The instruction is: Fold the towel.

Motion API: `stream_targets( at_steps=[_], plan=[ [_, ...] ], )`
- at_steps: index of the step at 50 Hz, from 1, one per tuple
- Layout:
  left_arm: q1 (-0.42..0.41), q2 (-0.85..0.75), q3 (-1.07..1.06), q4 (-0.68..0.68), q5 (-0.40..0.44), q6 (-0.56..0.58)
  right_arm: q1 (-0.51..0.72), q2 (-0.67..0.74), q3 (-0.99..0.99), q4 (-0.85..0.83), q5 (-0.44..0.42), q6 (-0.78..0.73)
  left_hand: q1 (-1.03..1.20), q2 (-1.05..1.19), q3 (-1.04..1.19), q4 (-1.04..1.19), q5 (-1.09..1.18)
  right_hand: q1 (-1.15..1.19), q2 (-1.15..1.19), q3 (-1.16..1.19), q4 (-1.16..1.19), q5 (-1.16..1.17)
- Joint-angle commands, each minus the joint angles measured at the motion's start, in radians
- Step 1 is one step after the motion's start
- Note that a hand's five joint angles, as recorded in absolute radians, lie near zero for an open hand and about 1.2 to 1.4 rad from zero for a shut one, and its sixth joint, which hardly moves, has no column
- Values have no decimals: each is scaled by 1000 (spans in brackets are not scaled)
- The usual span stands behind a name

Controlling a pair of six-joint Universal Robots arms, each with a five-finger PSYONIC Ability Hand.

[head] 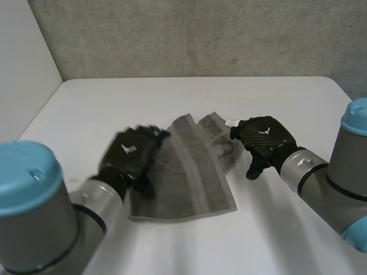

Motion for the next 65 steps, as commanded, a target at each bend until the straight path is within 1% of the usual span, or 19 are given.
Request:
stream_targets(
  at_steps=[1, 9, 11, 17, 19, 20, 22, 24, 25, 27, 28, 30, 35, 43, 47, 51, 55, 63, 65],
  plan=[
    [-98, -115, -10, 17, 17, 168, -6, 1, -1, -3, 2, -7, 26, 31, 31, 31, 23, 11, -33, -23, -9, -2],
    [-151, -230, 31, 112, 20, 231, -34, 1, -2, -6, 2, -11, 100, 104, 104, 104, 97, -1, -45, -35, -21, -14],
    [-170, -275, 65, 144, 22, 268, -49, 2, -5, -8, 2, -11, 126, 131, 130, 131, 123, 2, -42, -32, -18, -11],
    [-176, -350, 157, 155, 45, 330, -67, 7, -16, -6, 2, -13, 135, 139, 139, 140, 132, 2, -42, -32, -18, -11],
    [-177, -406, 237, 139, 110, 345, -69, 8, -21, -6, 4, -13, 187, 192, 192, 192, 184, 2, -42, -32, -18, -11],
    [-177, -407, 237, 139, 111, 345, -69, 8, -21, -6, 4, -13, 188, 192, 192, 193, 185, 2, -42, -32, -18, -11],
    [-176, -460, 318, 98, 193, 351, -80, 8, -22, -6, 2, -13, 284, 289, 289, 289, 281, 2, -42, -32, -18, -11],
    [-176, -491, 368, 63, 227, 353, -86, 10, -25, -8, 2, -13, 291, 295, 295, 295, 288, 2, -42, -32, -18, -11],
    [-176, -491, 369, 63, 227, 353, -89, 11, -27, -6, 2, -11, 291, 295, 295, 295, 288, 2, -42, -32, -18, -11],
    [-176, -554, 474, -18, 258, 360, -92, 13, -30, -6, 2, -11, 291, 295, 295, 295, 288, 2, -42, -32, -18, -11],
    [-176, -554, 475, -19, 258, 360, -92, 13, -30, -6, 2, -11, 291, 295, 295, 295, 288, 2, -42, -32, -18, -11],
    [-174, -606, 571, -97, 269, 372, -92, 14, -30, -6, 2, -11, 291, 295, 295, 295, 288, 2, -42, -32, -18, -11],
    [-170, -672, 677, -175, 270, 403, -92, 18, -30, -6, 1, -13, 282, 286, 286, 287, 279, 2, -42, -32, -18, -11],
    [-161, -716, 743, -194, 270, 472, -92, 30, -31, -6, 1, -13, 288, 292, 292, 292, 285, 2, -42, -32, -18, -11],
    [-159, -729, 762, -206, 270, 477, -92, 31, -31, -6, 1, -13, 299, 304, 304, 304, 296, 2, -42, -32, -18, -11],
    [-156, -743, 785, -243, 270, 478, -92, 33, -31, -6, -1, -13, 399, 403, 403, 404, 396, 2, -42, -32, -18, -11],
    [-154, -744, 794, -258, 270, 478, -92, 33, -30, -8, -1, -13, 408, 412, 412, 413, 405, 2, -42, -32, -18, -11],
    [-144, -746, 808, -278, 269, 504, -92, 42, -30, -8, -2, -13, 605, 609, 609, 609, 602, 2, -42, -32, -18, -11],
    [-133, -744, 811, -283, 260, 527, -92, 42, -30, -6, -2, -13, 859, 863, 863, 863, 856, 2, -42, -32, -18, -11]
  ],
)
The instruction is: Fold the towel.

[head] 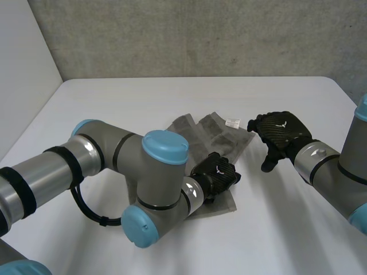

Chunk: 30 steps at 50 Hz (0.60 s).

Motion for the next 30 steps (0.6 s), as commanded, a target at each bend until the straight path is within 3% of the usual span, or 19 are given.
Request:
stream_targets(
  at_steps=[1, 8, 20, 30],
  plan=[
    [20, 1, 9, -18, -11, 45, 0, 5, 1, 1, -1, 0, 487, 488, 489, 488, 490, 30, -36, -27, -11, 7],
    [43, 44, 8, -12, -50, 54, 2, 3, 1, 1, -1, 0, 821, 822, 823, 822, 824, 30, -36, -27, -11, 7],
    [153, 107, -47, -1, -221, 75, 0, 3, -1, 1, -2, 2, 821, 822, 823, 822, 824, 30, -36, -27, -11, 7],
    [346, 257, -271, 151, -310, 74, 9, 17, 1, 1, -4, 2, 821, 822, 823, 822, 824, 27, -39, -30, -14, 4]
  ],
)
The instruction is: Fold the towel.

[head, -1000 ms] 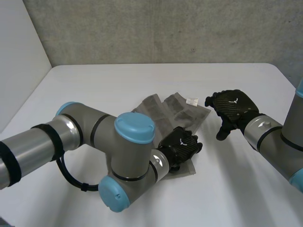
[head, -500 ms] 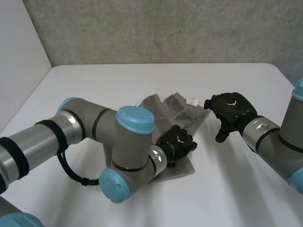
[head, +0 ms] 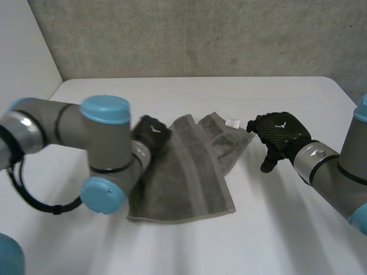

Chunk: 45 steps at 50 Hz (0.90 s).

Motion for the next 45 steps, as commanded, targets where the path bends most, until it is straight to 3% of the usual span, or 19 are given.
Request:
stream_targets(
  at_steps=[1, 5, 6, 7, 8, 9, 11, 17, 25, 34, 45],
  plan=[
    [121, 93, -148, 97, -43, -2, 8, 13, 1, 0, -1, -1, 217, 180, 182, 181, 192, 27, -39, -20, -14, 4],
    [156, 168, -263, 126, 21, -16, 11, 19, -1, 0, 1, 1, 173, 137, 138, 138, 149, 27, -39, -20, -14, 4],
    [147, 187, -289, 135, 73, -28, 11, 20, -2, 0, 1, 1, -156, -192, -191, -191, -180, 27, -39, -20, -14, 4],
    [147, 187, -289, 136, 73, -28, 11, 20, -2, 0, 1, 1, -159, -195, -194, -194, -183, 27, -39, -20, -14, 4],
    [129, 206, -306, 142, 134, -48, 11, 22, -5, 0, 1, 1, -400, -436, -435, -436, -424, 27, -39, -20, -14, 4],
    [128, 207, -306, 142, 135, -48, 11, 22, -5, 0, 1, 1, -403, -439, -438, -438, -427, 27, -39, -20, -14, 4],
    [61, 225, -307, 145, 237, -106, 11, 22, -10, 2, 1, 1, -578, -614, -613, -614, -603, 27, -39, -20, -14, 4],
    [-28, 185, -234, 151, 338, -208, 2, 20, -10, 5, 1, 1, -576, -612, -611, -611, -600, 27, -39, -20, -14, 4],
    [-122, 21, -52, 87, 380, -209, -3, 20, -13, 3, 1, -1, -573, -609, -608, -608, -597, 24, -42, -23, -17, 1],
    [-149, -121, 85, 7, 383, -165, -30, 20, -27, 6, 1, 1, -558, -594, -593, -594, -583, 21, -45, -26, -20, -2],
    [-151, -172, 133, -55, 382, -68, -39, 22, -31, 8, 1, 1, -514, -551, -549, -550, -539, 18, -48, -29, -23, -5]
  ],
)
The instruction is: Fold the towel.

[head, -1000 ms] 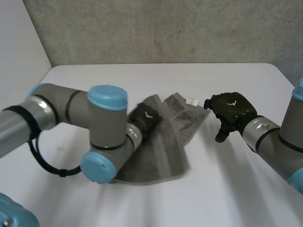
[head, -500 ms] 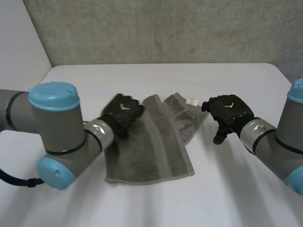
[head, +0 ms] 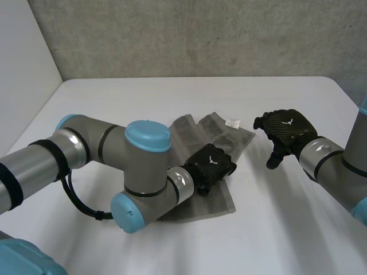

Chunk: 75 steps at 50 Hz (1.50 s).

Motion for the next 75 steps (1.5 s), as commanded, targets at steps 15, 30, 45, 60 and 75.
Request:
stream_targets(
  at_steps=[15, 30, 45, 60, 75],
  plan=[
    [1, -45, 100, -98, -36, 136, -1, 2, -2, 3, 0, 0, 697, 697, 697, 696, 697, 15, -51, -31, -16, -1],
    [18, 144, 14, -5, -229, 130, -1, 2, -4, 5, 0, 0, 841, 841, 841, 840, 840, -3, -68, -48, -34, -19],
    [293, 430, -320, 192, -456, -155, 1, 36, -15, 55, -44, 129, 841, 841, 841, 840, 840, -73, -139, -119, -105, -89],
    [413, 486, -502, 227, -445, -178, 139, 275, -215, 29, -27, 147, 841, 841, 841, 840, 840, 94, 28, 48, 63, 78],
    [474, 538, -558, 250, -442, -238, 177, 434, -373, -150, 100, 34, 841, 841, 841, 840, 840, 1062, 996, 1016, 1031, 1046]
  ],
)
